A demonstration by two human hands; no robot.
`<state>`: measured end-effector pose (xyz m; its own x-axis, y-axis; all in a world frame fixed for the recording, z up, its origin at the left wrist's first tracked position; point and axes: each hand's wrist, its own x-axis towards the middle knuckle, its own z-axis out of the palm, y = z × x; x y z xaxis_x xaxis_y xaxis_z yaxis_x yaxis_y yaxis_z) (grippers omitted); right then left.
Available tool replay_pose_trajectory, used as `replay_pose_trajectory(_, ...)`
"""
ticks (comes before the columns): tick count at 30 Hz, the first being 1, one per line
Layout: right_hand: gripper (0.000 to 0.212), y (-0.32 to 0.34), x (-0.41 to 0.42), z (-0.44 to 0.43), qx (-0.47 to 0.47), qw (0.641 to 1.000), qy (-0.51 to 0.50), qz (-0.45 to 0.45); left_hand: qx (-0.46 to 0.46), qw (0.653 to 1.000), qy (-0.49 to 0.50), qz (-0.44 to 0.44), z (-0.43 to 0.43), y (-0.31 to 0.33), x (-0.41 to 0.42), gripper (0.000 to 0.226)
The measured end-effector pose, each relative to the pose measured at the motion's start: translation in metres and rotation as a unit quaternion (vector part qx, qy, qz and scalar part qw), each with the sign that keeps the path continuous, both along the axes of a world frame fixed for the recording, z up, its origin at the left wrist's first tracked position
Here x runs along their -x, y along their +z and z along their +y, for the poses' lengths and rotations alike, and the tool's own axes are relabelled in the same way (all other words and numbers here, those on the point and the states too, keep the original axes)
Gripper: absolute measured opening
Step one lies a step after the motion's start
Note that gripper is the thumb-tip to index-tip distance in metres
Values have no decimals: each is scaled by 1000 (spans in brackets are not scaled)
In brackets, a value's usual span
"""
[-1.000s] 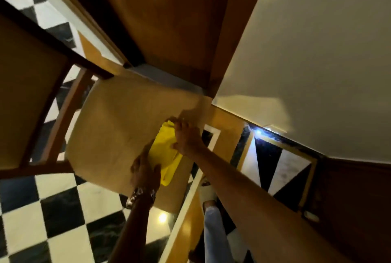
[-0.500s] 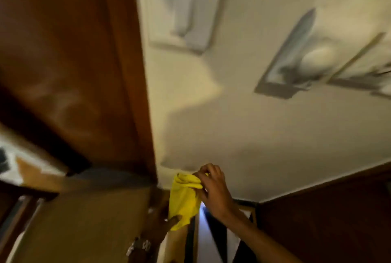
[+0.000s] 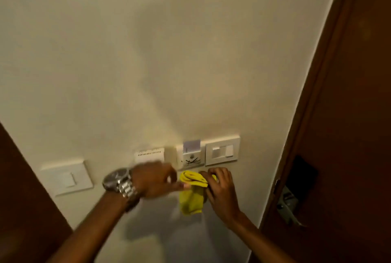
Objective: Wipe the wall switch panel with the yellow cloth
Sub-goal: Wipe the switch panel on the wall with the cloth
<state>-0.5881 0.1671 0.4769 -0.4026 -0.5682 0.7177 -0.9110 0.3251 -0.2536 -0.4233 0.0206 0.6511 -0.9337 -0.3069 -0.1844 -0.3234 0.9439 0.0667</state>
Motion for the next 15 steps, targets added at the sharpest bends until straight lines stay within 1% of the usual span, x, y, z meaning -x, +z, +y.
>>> replay_pose_trajectory(1, 30, 6, 1, -3, 2, 1000, -5, 4, 43, 995, -8, 92, 3, 34, 9, 53)
replay_pose_trajectory(2, 30, 12, 2, -7, 2, 1000, -6, 11, 95, 975, -17, 202, 2, 65, 18, 48)
replay_pose_trajectory(3, 31, 13, 4, -12, -2, 1000, -16, 19, 143, 937, -41, 318, -2, 86, 30, 42)
replay_pose_trajectory(4, 30, 17, 6, -18, 0, 999, -21, 27, 202, 886, -69, 413, -9, 108, 39, 37)
replay_pose_trajectory(5, 29, 18, 6, -21, 2, 999, -32, 33, 268, 838, -84, 467, -19, 123, 49, 36)
replay_pose_trajectory(6, 28, 21, 6, -26, 8, 998, -41, 37, 334, 801, -70, 492, -32, 137, 56, 39)
replay_pose_trajectory(7, 28, 21, 6, -30, 13, 998, -51, 40, 379, 778, -45, 499, -45, 145, 63, 45)
replay_pose_trajectory(9, 28, 19, 7, -38, 34, 996, -67, 53, 424, 755, -18, 500, -64, 151, 72, 55)
replay_pose_trajectory(11, 26, 14, 8, -43, 57, 993, -77, 63, 448, 740, -16, 502, -76, 143, 81, 63)
replay_pose_trajectory(13, 23, 8, 7, -46, 85, 992, -70, 67, 467, 725, -16, 506, -85, 129, 89, 66)
replay_pose_trajectory(15, 19, 3, 8, -49, 110, 987, -60, 99, 486, 707, -6, 514, -92, 121, 98, 66)
